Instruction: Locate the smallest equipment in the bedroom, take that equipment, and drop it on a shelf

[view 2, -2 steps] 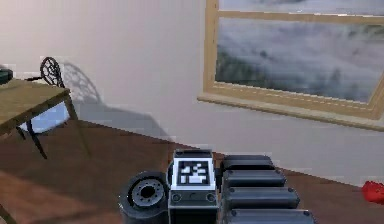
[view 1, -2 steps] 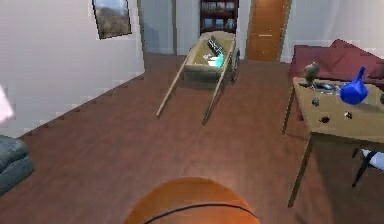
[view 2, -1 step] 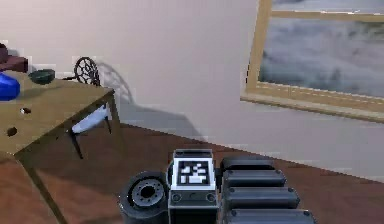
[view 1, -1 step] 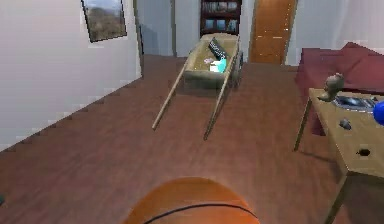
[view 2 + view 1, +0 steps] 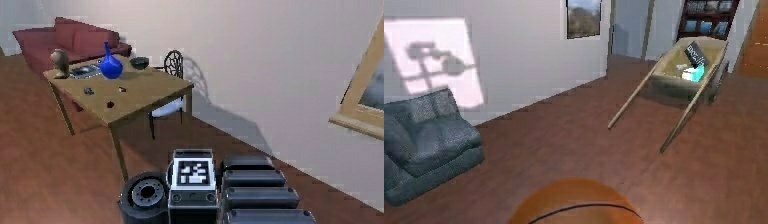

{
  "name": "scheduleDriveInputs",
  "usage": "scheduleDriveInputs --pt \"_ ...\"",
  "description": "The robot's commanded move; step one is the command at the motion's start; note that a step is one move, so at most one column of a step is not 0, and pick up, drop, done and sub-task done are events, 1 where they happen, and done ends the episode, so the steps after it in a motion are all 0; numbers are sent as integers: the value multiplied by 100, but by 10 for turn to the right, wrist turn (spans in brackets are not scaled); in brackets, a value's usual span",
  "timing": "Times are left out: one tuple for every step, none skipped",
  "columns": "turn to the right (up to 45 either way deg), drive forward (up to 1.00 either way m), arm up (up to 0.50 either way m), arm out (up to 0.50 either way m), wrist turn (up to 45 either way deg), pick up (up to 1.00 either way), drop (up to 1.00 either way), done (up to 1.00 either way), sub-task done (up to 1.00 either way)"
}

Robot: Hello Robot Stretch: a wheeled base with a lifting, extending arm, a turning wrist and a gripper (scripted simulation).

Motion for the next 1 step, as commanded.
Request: scheduleDriveInputs --pt "0 35 0 0 0 0 0 0 0"
